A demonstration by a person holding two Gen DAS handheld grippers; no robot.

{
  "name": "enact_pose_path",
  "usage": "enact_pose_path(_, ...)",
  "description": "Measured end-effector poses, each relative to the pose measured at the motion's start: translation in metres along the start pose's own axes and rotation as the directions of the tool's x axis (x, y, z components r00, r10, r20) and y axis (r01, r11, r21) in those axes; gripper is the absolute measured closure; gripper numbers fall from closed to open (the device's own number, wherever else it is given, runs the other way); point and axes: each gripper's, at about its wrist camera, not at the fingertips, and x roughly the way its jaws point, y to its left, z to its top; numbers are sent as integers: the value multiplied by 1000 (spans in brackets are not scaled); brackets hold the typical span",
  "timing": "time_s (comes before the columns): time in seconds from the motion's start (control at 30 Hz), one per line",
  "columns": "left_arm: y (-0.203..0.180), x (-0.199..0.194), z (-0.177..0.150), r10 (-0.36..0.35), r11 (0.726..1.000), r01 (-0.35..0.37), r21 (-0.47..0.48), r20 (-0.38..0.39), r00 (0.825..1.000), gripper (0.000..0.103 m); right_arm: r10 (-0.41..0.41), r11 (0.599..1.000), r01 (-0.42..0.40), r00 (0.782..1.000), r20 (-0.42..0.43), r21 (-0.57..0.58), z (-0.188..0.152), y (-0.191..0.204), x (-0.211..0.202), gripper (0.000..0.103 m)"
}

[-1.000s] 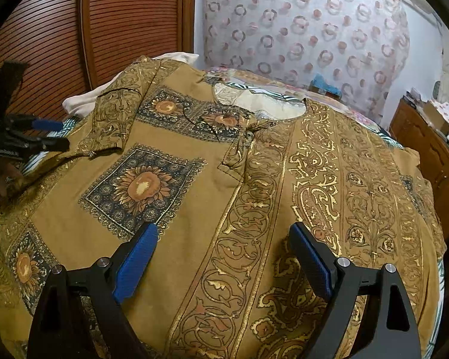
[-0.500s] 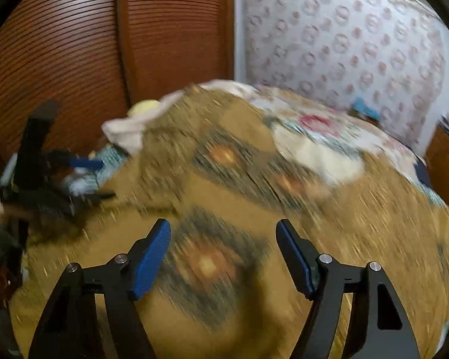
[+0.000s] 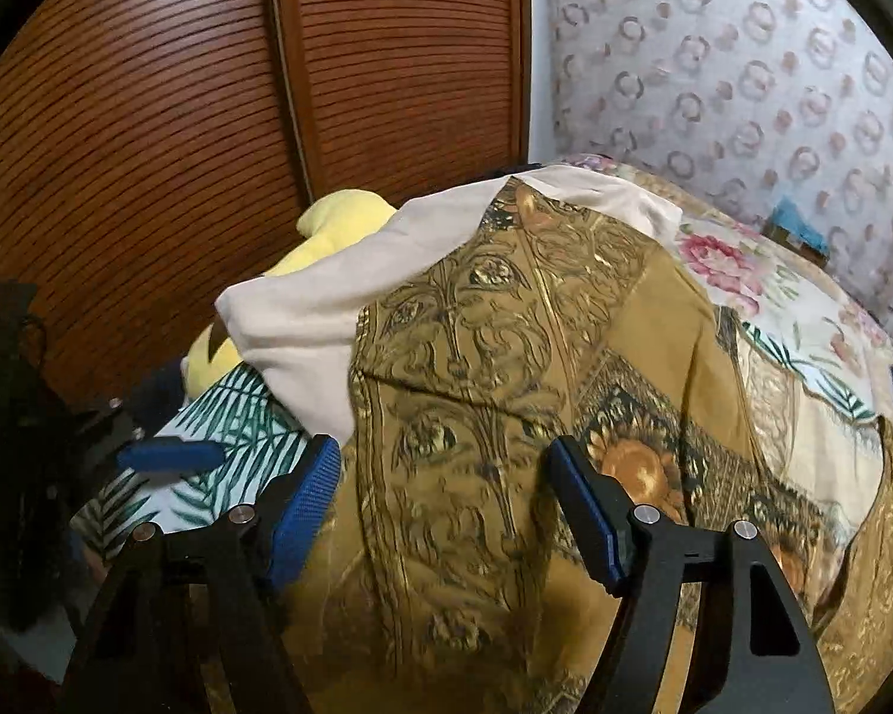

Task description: Fold small clothes

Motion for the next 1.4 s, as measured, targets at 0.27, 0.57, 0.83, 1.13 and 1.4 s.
enact_pose_path(0.27,0,0,0,-1,1000,1,-1,0,1000,16,-110,993,112,993,-43,45,5,-31,14,29)
enact_pose_path(0.57,-1,-1,-1,6,1000,-6,-9,1,1000,16,-356,917,356,934,-32,179,-14,-105,-22,29)
enact_pose_path(0.83,-1,-1,-2,9,1000,-9,-11,2,1000,16,-359,919,343,932,52,197,-30,-88,-56,29)
enact_pose_path(1.13,-1,-1,-2,8,1000,-8,-11,1,1000,16,-236,961,224,970,57,161,-80,-93,-82,29)
enact_pose_path(1.4,-2,-1,-2,13,1000,-13,-3,2,1000,16,-322,917,303,946,35,258,-163,-171,-161,29)
